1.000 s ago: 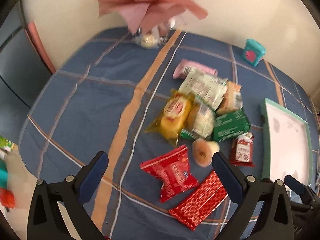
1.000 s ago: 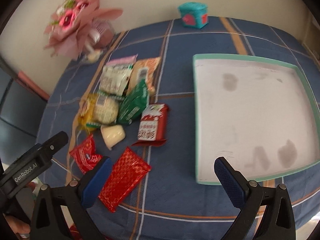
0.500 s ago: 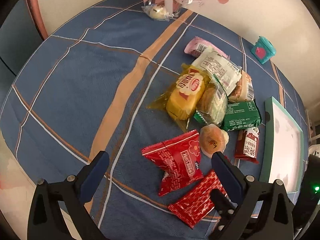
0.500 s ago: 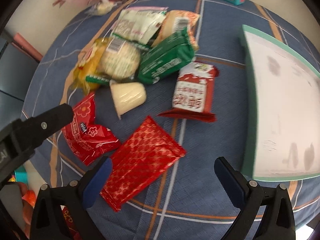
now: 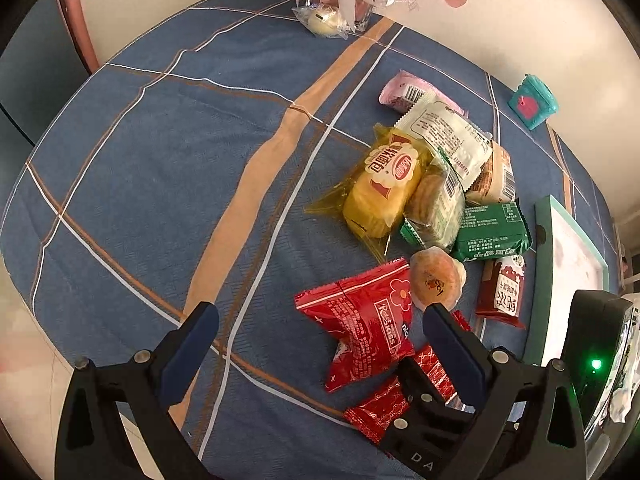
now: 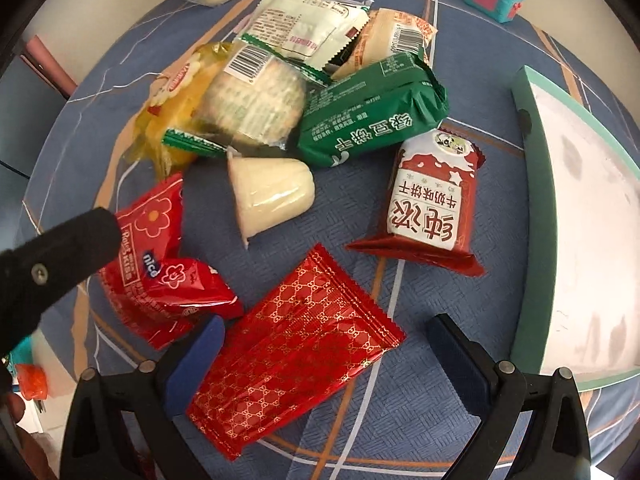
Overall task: Organize snacks
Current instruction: 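Grasp the red patterned bar with the right tool while the left tool grasps the red packet, then carry both red snacks over the white tray and open both tools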
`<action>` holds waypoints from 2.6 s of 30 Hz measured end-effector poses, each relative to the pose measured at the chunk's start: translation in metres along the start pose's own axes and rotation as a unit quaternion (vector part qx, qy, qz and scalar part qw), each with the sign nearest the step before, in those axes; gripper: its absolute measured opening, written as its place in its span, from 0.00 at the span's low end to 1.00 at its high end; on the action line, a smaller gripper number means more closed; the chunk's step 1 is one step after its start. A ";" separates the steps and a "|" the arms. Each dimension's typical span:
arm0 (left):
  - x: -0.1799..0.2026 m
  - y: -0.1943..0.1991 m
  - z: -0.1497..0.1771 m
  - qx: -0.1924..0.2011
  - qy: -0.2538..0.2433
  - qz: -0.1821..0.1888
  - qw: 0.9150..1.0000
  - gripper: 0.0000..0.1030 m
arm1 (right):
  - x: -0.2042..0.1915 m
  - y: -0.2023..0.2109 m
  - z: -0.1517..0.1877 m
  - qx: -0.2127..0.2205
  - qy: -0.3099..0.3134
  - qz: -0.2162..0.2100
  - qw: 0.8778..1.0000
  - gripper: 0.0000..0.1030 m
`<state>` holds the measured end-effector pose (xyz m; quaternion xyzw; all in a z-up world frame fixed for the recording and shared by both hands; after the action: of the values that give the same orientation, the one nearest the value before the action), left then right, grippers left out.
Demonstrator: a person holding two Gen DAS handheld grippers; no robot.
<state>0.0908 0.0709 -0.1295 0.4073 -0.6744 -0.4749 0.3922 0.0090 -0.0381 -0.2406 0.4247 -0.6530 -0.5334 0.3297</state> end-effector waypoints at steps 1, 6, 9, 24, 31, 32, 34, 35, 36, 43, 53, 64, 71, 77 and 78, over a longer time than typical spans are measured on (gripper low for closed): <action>0.000 0.000 0.000 -0.001 0.001 -0.002 1.000 0.99 | -0.002 -0.002 -0.001 0.001 0.003 -0.001 1.000 1.00; -0.005 0.000 0.001 -0.001 0.011 -0.006 1.000 0.98 | 0.002 -0.002 -0.001 -0.003 0.014 0.006 1.000 1.00; -0.002 -0.001 0.003 -0.004 0.008 -0.002 1.000 0.98 | -0.002 0.000 0.008 -0.012 0.023 0.004 1.000 1.00; 0.034 -0.017 0.018 -0.041 -0.027 0.027 0.998 0.78 | 0.043 0.010 0.032 -0.017 -0.015 -0.019 1.000 0.65; 0.044 -0.026 0.022 -0.053 -0.024 0.047 0.997 0.43 | 0.056 0.015 0.041 -0.010 -0.025 -0.039 0.999 0.48; 0.045 -0.025 0.023 -0.051 -0.025 0.049 0.997 0.42 | 0.057 0.018 0.041 -0.009 -0.026 -0.043 0.999 0.47; 0.048 -0.022 0.023 -0.044 -0.027 0.053 0.997 0.41 | 0.061 0.027 0.041 -0.006 -0.025 -0.044 0.999 0.43; 0.049 -0.020 0.022 -0.038 -0.027 0.054 0.997 0.41 | 0.060 0.029 0.041 -0.002 -0.023 -0.046 0.999 0.43; 0.049 -0.018 0.022 -0.033 -0.028 0.052 0.998 0.41 | 0.059 0.034 0.042 0.000 -0.022 -0.049 0.999 0.43; 0.046 -0.002 0.025 -0.009 -0.014 0.049 0.999 0.41 | 0.064 0.074 0.032 0.020 -0.012 -0.060 0.998 0.39; 0.045 0.038 0.018 0.031 -0.007 0.056 0.998 0.41 | 0.065 0.105 0.034 0.052 -0.012 -0.071 0.996 0.39; 0.093 0.057 -0.002 0.054 -0.037 0.064 0.996 0.41 | 0.100 0.135 0.021 0.106 -0.058 -0.089 0.989 0.39; 0.140 0.066 -0.009 0.059 -0.072 0.075 0.993 0.41 | 0.163 0.147 0.012 0.131 -0.138 -0.084 0.978 0.39; 0.199 0.063 -0.008 0.054 -0.121 0.094 0.987 0.41 | 0.245 0.159 0.017 0.151 -0.222 -0.003 0.963 0.39; 0.208 0.061 -0.007 0.052 -0.129 0.096 0.986 0.42 | 0.253 0.161 0.017 0.151 -0.229 0.005 0.962 0.39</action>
<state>0.0113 -0.1100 -0.0398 0.2958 -0.7789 -0.4483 0.3237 -0.1452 -0.2487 -0.0930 0.3329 -0.7863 -0.5095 0.1064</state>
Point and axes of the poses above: each gripper's, at about its wrist camera, not at the fingertips, and y roughly against the way its jaws point, x to its right, z to its underside, the point moved 8 cm from there along -y, roughly the way its jaws point, and after that the axes turned 3 degrees about -x, right-handed, at the moved point
